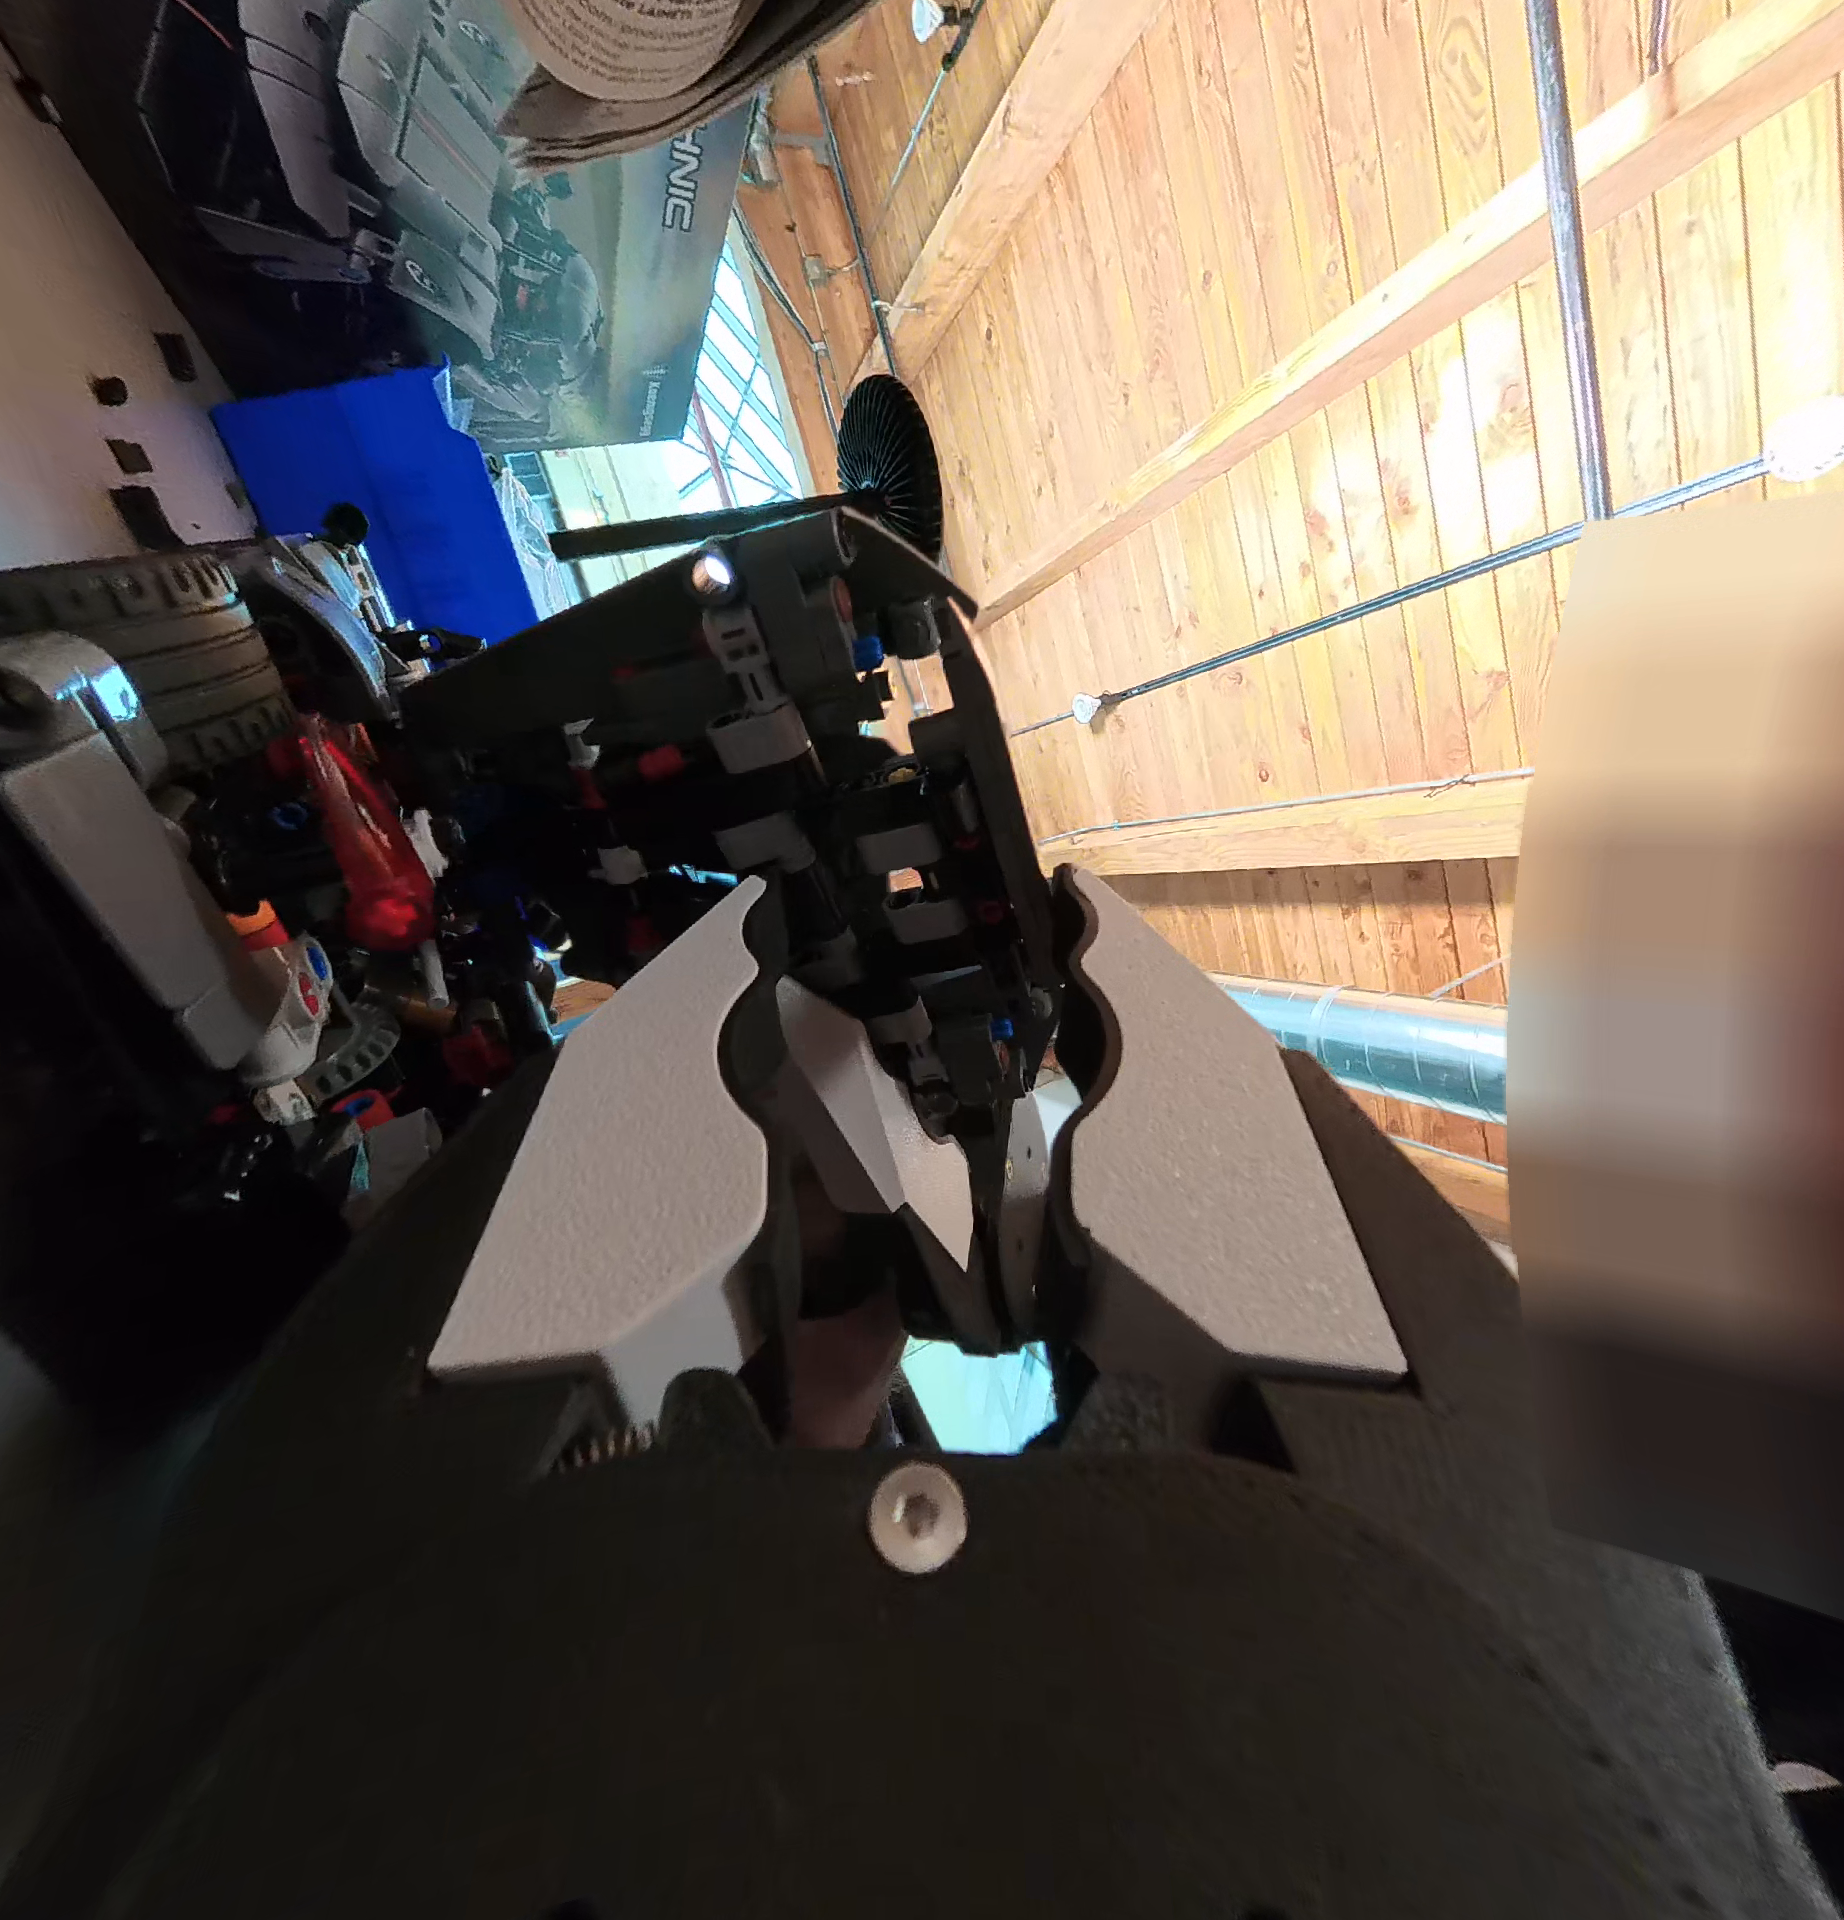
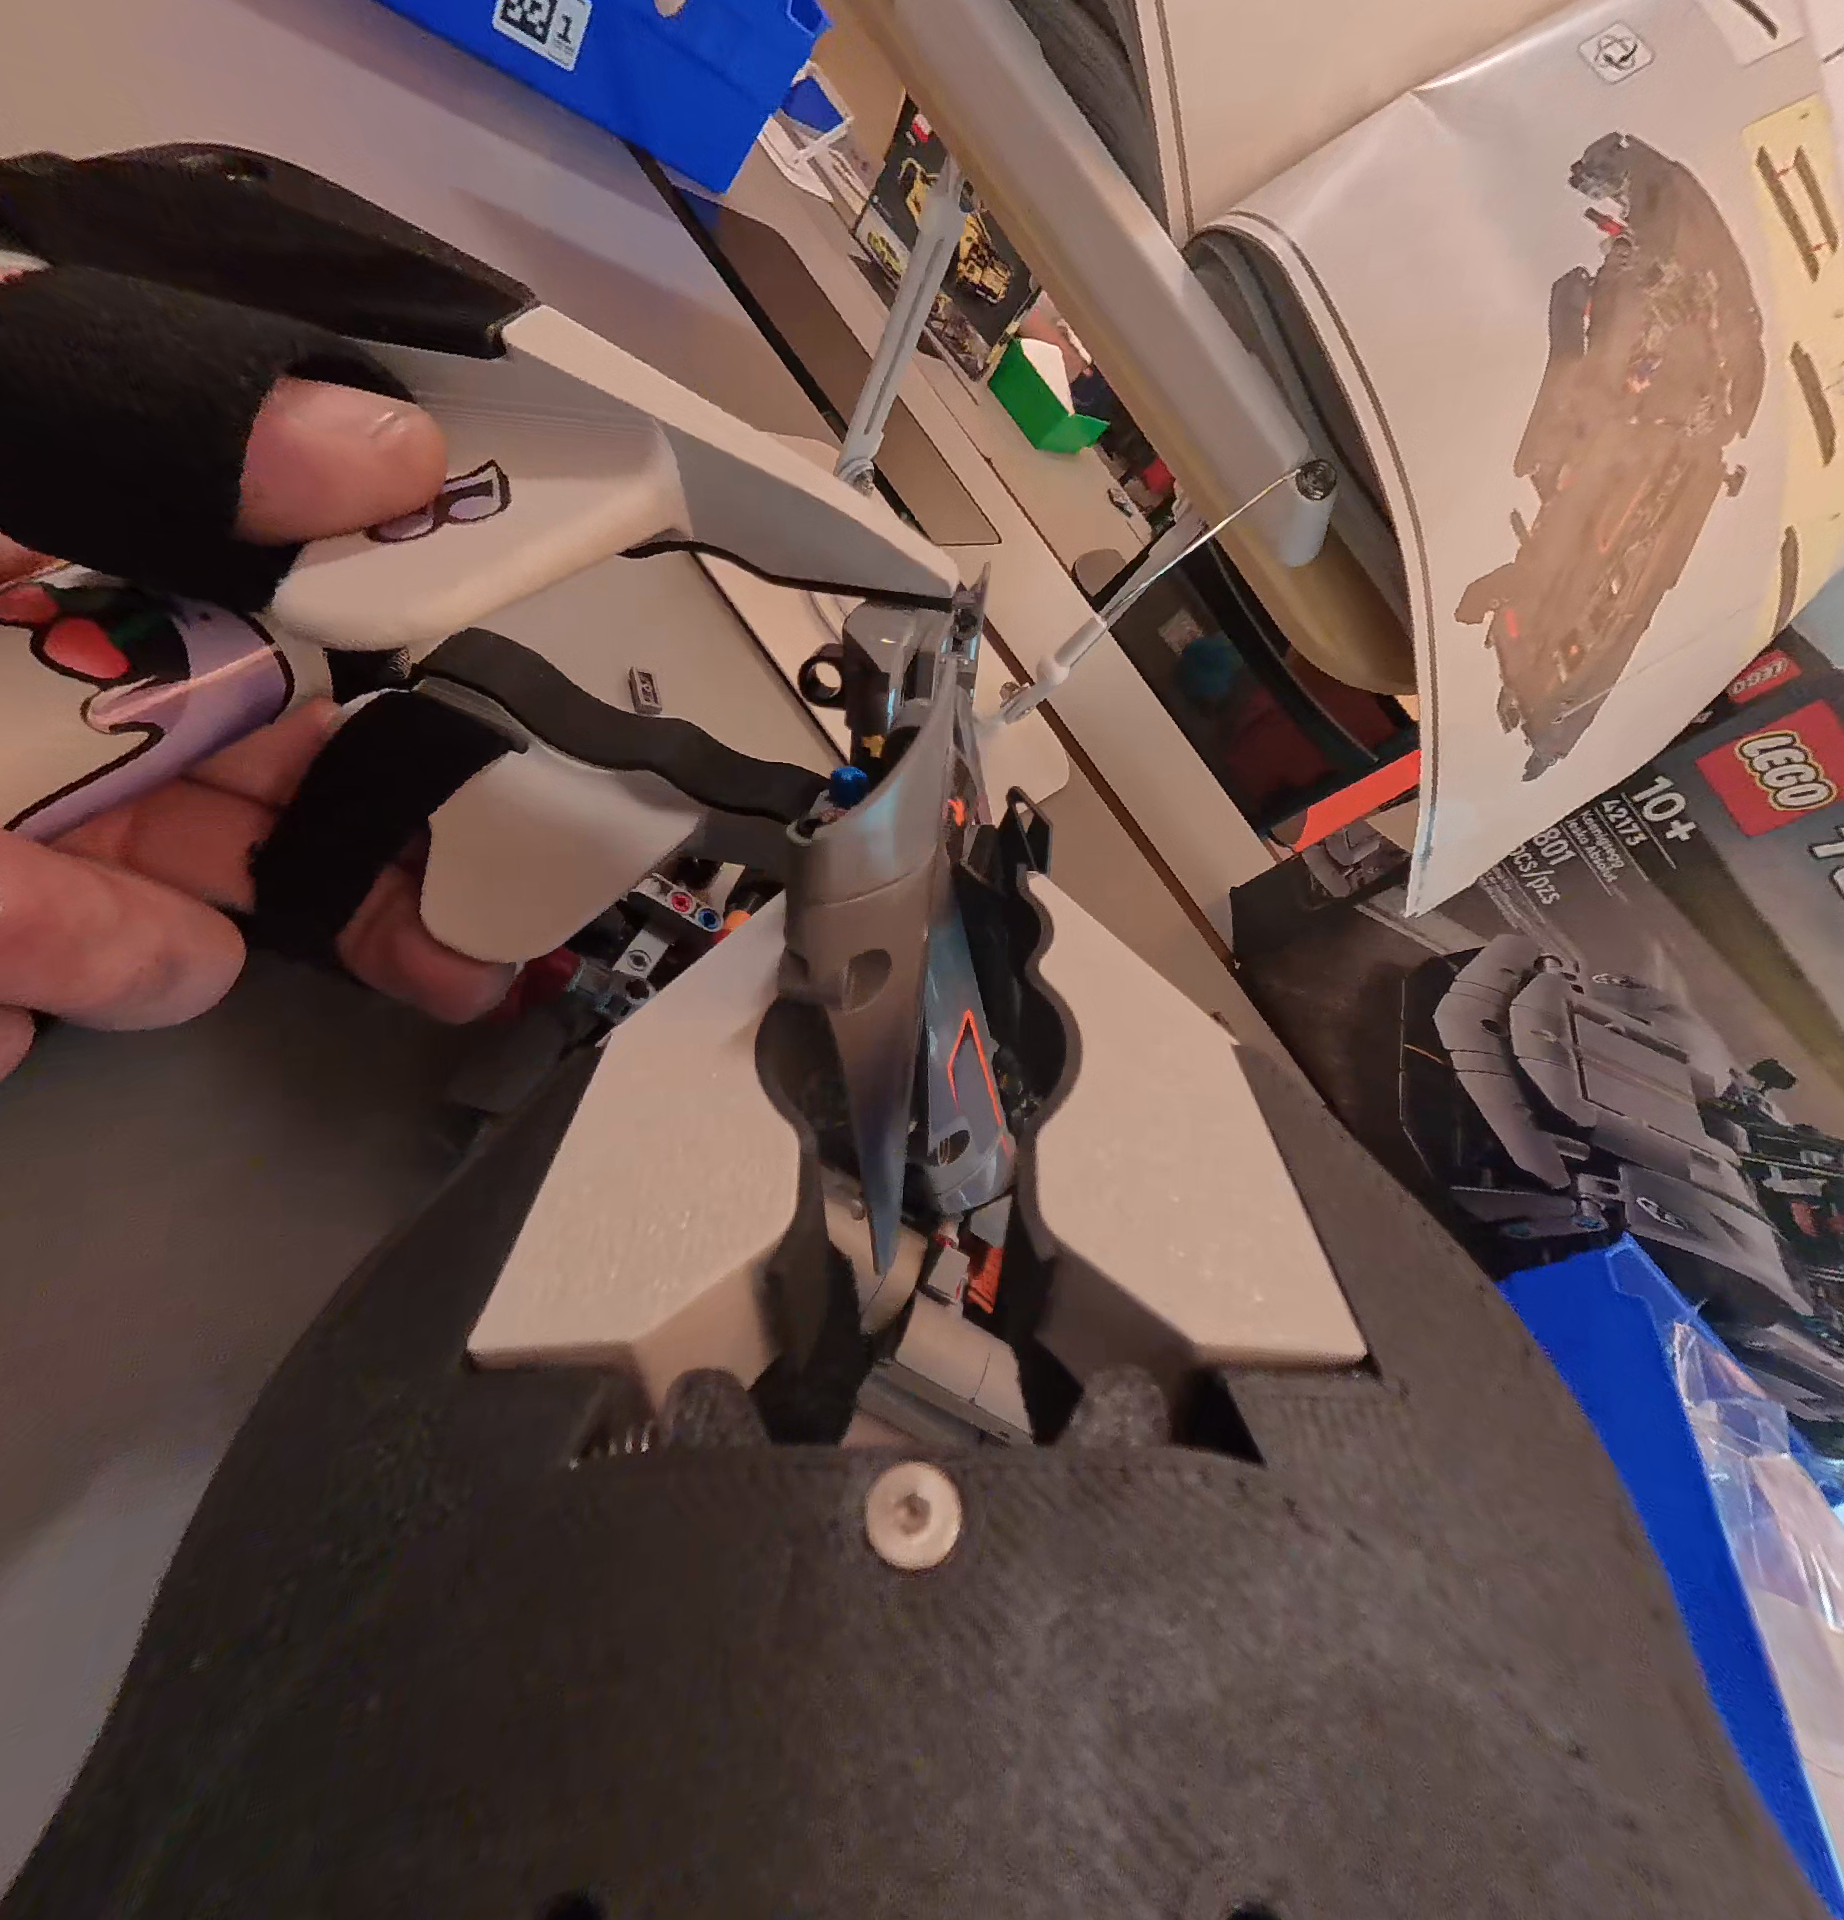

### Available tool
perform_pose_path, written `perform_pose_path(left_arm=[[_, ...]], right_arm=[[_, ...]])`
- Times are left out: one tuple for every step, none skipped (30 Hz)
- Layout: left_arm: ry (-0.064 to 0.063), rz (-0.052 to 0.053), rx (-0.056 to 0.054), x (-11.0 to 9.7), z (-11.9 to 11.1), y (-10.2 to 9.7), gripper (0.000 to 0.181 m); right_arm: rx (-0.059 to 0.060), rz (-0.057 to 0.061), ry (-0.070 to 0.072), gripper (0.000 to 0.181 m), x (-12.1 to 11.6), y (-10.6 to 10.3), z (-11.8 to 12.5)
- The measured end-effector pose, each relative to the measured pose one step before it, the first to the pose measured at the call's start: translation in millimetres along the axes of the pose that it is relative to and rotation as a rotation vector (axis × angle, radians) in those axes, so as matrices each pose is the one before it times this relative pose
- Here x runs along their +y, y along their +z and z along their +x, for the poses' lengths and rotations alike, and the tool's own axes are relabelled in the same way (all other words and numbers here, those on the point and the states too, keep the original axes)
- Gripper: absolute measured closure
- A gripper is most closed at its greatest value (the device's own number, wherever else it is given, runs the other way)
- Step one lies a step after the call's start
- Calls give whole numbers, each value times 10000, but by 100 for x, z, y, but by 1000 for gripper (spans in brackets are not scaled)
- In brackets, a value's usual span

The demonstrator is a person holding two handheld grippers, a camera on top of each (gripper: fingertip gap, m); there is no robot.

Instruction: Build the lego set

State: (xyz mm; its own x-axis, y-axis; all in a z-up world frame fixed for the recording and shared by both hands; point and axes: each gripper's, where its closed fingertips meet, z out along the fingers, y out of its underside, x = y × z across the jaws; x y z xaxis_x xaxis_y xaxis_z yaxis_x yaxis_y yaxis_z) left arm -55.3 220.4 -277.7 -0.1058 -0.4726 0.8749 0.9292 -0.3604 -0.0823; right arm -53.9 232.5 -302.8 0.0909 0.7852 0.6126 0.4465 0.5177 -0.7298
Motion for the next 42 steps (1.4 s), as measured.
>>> perform_pose_path(left_arm=[[-63,-17,1,-39,-23,19,133],[-41,-19,16,-17,12,31,133],[22,-9,-17,-18,-10,-2,133],[36,5,-29,-6,-2,-8,133],[8,-1,6,20,42,-7,132],[-28,-4,46,-10,99,-14,131],[-16,-26,44,-20,127,-24,130],[23,18,-3,-127,91,-80,129],[25,5,-80,-137,-15,-101,129],[83,20,-27,-155,78,-79,128],[125,-26,-46,-53,92,-2,127],[75,-82,-87,78,-9,72,127],[17,-50,-64,75,-53,69,128],[-39,-7,1,-2,-41,37,128],[-38,5,-20,-7,-96,11,130],[22,8,-89,6,-171,-18,132],[59,32,-48,-20,-85,-64,134],[30,28,-6,-25,-20,-42,136],[-35,20,2,-37,-12,1,136],[-16,7,6,-27,-12,17,136],[40,-20,-39,31,-52,40,137],[50,10,-25,-21,-25,4,138],[6,-5,-1,-2,-5,-7,138],[10,-21,13,5,3,19,138],[30,0,2,-2,8,37,138],[28,6,-7,13,-9,61,138],[10,11,1,2,10,48,138],[-8,-2,-7,-10,-9,3,138],[15,21,-16,-22,-32,-30,138],[-25,10,17,0,-26,-36,138],[-53,6,46,16,2,-16,139],[7,-8,12,33,-16,-12,139],[44,-29,-19,68,-20,24,141],[27,-78,15,118,57,40,146],[101,-94,-56,180,-31,94,146],[55,-58,0,150,1,85,146],[-41,47,51,4,41,17,146],[-32,67,83,-79,73,-22,146],[34,3,67,-19,106,16,147],[41,-88,-17,106,37,69,147],[58,-94,-48,132,24,73,147],[75,-64,-25,82,53,33,146]], right_arm=[[-26,-22,92,150,10,9,17],[14,11,-17,150,-3,2,26],[8,6,-10,151,21,21,30],[1,11,53,151,7,0,4],[-17,52,99,151,-22,-16,10],[-36,67,163,151,-6,-21,47],[22,34,110,151,13,-37,140],[43,-29,-11,151,66,-25,117],[3,-63,-53,152,85,18,18],[16,-19,-76,152,54,11,-13],[10,30,-29,152,-1,2,-7],[7,34,15,152,-16,-14,21],[19,25,0,152,2,-17,57],[23,22,-21,151,-17,-12,50],[19,3,-47,151,-1,-3,10],[-13,-22,-68,151,0,38,-49],[-38,-34,-31,150,-5,26,-56],[-40,-19,22,149,-17,27,-22],[-36,-27,13,149,-3,33,-18],[8,-75,-27,149,35,16,46],[6,-72,-39,149,-15,23,15],[-58,-45,6,149,-13,24,-50],[-70,-25,36,148,-2,7,-22],[12,-14,-22,149,19,-6,68],[26,-29,-37,148,26,6,60],[6,-30,-8,147,5,29,29],[19,12,-17,147,-29,-11,30],[26,-22,-16,147,17,11,45],[-13,-31,-51,148,15,35,-52],[-23,-31,-60,147,6,7,-67],[-44,-32,30,146,14,-11,-30],[-68,-42,45,144,53,-14,-42],[-64,-93,4,140,131,-5,-55],[15,-106,14,136,128,8,37],[-85,-93,-10,136,51,-10,-139],[-100,-137,-96,147,26,-86,-176],[-39,-152,-64,147,66,-21,-6],[-2,-49,20,148,-22,-2,100],[97,28,-58,149,-10,13,173],[67,44,-174,149,48,30,44],[63,13,-91,149,54,24,33],[0,15,10,149,13,-28,-24]])
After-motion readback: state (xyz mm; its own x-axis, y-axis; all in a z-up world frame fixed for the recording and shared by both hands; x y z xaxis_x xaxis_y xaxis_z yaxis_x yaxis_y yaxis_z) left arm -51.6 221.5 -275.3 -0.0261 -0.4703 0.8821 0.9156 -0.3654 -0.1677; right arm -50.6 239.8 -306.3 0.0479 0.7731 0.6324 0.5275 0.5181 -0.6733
